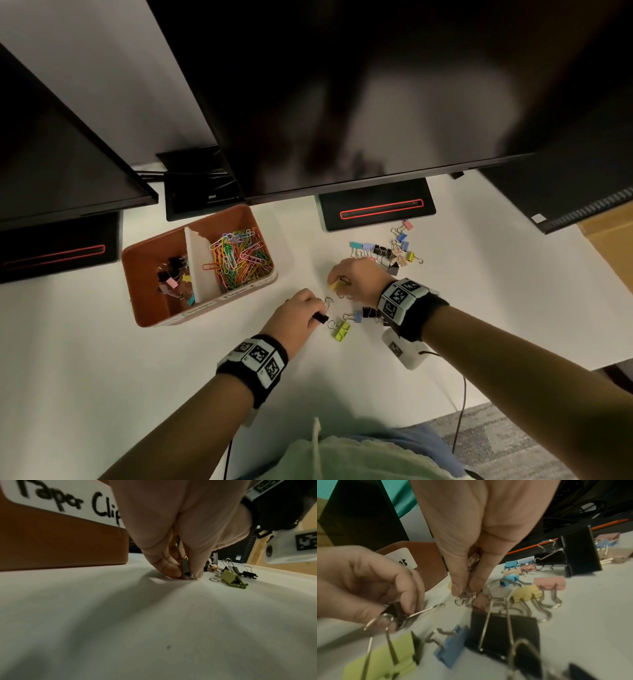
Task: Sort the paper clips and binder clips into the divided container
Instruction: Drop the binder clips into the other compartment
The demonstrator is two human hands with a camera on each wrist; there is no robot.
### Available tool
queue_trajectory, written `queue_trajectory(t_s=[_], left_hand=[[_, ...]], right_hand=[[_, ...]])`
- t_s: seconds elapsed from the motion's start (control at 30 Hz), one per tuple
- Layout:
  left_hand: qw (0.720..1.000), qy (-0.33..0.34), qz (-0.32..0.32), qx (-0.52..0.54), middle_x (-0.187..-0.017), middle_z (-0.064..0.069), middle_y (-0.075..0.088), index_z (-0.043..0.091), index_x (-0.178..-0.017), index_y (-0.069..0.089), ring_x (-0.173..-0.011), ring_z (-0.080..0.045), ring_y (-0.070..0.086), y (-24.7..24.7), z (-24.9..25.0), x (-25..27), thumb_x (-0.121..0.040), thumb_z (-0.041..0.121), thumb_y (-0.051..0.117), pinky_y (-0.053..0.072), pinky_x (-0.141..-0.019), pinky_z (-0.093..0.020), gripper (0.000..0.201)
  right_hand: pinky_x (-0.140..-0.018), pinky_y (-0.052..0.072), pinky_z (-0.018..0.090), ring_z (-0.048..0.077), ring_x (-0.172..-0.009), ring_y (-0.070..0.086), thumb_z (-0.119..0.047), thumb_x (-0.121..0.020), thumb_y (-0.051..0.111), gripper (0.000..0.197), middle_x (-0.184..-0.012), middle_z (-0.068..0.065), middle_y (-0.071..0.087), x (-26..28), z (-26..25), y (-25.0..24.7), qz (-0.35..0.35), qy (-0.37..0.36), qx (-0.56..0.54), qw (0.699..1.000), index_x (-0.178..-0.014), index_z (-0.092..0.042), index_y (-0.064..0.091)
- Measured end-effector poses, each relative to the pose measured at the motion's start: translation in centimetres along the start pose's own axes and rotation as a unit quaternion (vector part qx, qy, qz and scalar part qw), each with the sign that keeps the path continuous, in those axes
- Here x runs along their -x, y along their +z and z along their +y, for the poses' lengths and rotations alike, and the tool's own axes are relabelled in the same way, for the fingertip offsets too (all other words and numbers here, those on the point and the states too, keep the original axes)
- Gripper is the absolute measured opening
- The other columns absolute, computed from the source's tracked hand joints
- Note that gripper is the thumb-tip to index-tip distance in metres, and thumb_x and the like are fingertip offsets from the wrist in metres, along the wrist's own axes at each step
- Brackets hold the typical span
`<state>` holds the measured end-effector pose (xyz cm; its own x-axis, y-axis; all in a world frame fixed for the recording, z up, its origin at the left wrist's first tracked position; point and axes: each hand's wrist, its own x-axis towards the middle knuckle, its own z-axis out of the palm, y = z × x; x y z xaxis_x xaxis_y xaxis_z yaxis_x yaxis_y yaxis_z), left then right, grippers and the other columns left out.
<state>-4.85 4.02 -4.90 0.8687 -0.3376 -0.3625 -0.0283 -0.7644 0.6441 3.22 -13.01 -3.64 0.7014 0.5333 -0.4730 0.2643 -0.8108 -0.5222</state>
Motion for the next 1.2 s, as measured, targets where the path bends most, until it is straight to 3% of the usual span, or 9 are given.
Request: queue_trajectory(t_s=[0.1, 0.33, 0.53, 0.67, 0.73, 0.8, 0.93, 1.03, 1.2], left_hand=[[0.999, 0.0, 0.031, 0.034, -0.098, -0.002, 0.059, 0.013, -0.095, 0.065, -0.086, -0.017, 0.059, -1.3, -0.3, 1.1, -0.083, 0.014, 0.063, 0.05, -0.083, -0.034, 0.012], [0.972, -0.007, 0.208, 0.108, -0.087, 0.013, 0.063, 0.019, -0.094, 0.068, -0.08, 0.001, 0.059, -8.8, 0.3, 7.6, -0.077, 0.015, 0.072, 0.046, -0.066, -0.008, 0.017], [0.919, -0.174, 0.348, 0.069, -0.084, 0.002, 0.065, 0.014, -0.098, 0.066, -0.072, 0.001, 0.056, -14.6, -4.4, 11.4, -0.077, 0.019, 0.071, 0.043, -0.069, -0.014, 0.022], [0.904, -0.234, 0.295, 0.202, -0.1, -0.009, 0.068, 0.015, -0.11, 0.061, -0.085, -0.015, 0.065, -16.1, -7.0, 11.5, -0.089, 0.033, 0.055, 0.057, -0.074, -0.029, 0.028], [0.91, -0.239, 0.272, 0.202, -0.105, -0.009, 0.066, 0.022, -0.107, 0.06, -0.095, -0.019, 0.063, -16.4, -7.1, 11.8, -0.092, 0.047, 0.042, 0.053, -0.087, -0.04, 0.034], [0.92, -0.222, 0.274, 0.171, -0.105, -0.004, 0.064, 0.025, -0.108, 0.06, -0.098, -0.019, 0.06, -16.6, -6.2, 12.3, -0.093, 0.05, 0.035, 0.049, -0.091, -0.038, 0.038], [0.937, -0.124, 0.305, 0.116, -0.107, 0.002, 0.062, 0.023, -0.115, 0.06, -0.097, -0.01, 0.057, -15.7, -3.4, 12.5, -0.095, 0.036, 0.041, 0.046, -0.085, -0.025, 0.03], [0.963, -0.045, 0.245, 0.1, -0.112, 0.008, 0.058, 0.025, -0.115, 0.059, -0.098, 0.0, 0.055, -13.2, -1.7, 11.2, -0.091, 0.03, 0.049, 0.042, -0.081, -0.009, 0.026], [0.991, 0.026, 0.115, 0.058, -0.128, 0.01, 0.042, 0.03, -0.127, 0.046, -0.113, -0.004, 0.044, -7.1, 1.7, 7.2, -0.086, 0.039, 0.058, 0.042, -0.098, -0.027, 0.044]], right_hand=[[-0.09, 0.047, 0.028, 0.023, -0.101, 0.061, -0.011, -0.085, 0.062, 0.024, -0.113, 0.007, 0.067, 0.4, -0.3, -0.7, 0.013, -0.005, -0.013, 1.0, -0.109, -0.012, 0.066], [-0.088, 0.048, 0.027, 0.017, -0.091, 0.061, -0.014, -0.086, 0.064, 0.022, -0.109, 0.005, 0.068, 0.9, -6.5, -3.1, 0.041, -0.101, -0.055, 0.993, -0.107, -0.015, 0.068], [-0.093, 0.047, 0.03, 0.02, -0.1, 0.06, -0.015, -0.085, 0.063, 0.021, -0.108, 0.006, 0.068, -3.1, -17.1, -2.3, 0.08, -0.214, -0.063, 0.971, -0.106, -0.015, 0.067], [-0.093, 0.049, 0.033, 0.021, -0.105, 0.06, -0.021, -0.09, 0.057, 0.031, -0.114, 0.008, 0.065, -5.6, -22.4, -1.1, 0.1, -0.185, -0.09, 0.973, -0.12, -0.014, 0.055], [-0.093, 0.05, 0.035, 0.023, -0.106, 0.061, -0.025, -0.092, 0.054, 0.038, -0.116, 0.011, 0.064, -6.2, -23.3, -0.7, 0.087, -0.16, -0.097, 0.978, -0.127, -0.014, 0.047], [-0.093, 0.051, 0.038, 0.022, -0.106, 0.061, -0.03, -0.092, 0.051, 0.042, -0.12, 0.01, 0.061, -6.0, -22.7, -0.7, 0.086, -0.16, -0.096, 0.979, -0.131, -0.017, 0.042], [-0.09, 0.051, 0.034, 0.015, -0.102, 0.059, -0.036, -0.091, 0.052, 0.036, -0.122, 0.001, 0.059, -3.6, -17.9, -1.7, 0.09, -0.176, -0.073, 0.978, -0.124, -0.024, 0.048], [-0.084, 0.049, 0.026, 0.006, -0.084, 0.049, -0.035, -0.088, 0.058, 0.037, -0.117, 0.0, 0.057, -0.3, -12.0, -2.7, 0.096, -0.13, -0.02, 0.987, -0.122, -0.025, 0.051], [-0.087, 0.048, 0.029, 0.014, -0.1, 0.052, -0.046, -0.079, 0.066, 0.053, -0.122, -0.002, 0.048, 4.8, -2.5, -3.7, 0.051, 0.011, 0.077, 0.996, -0.125, -0.032, 0.046]])
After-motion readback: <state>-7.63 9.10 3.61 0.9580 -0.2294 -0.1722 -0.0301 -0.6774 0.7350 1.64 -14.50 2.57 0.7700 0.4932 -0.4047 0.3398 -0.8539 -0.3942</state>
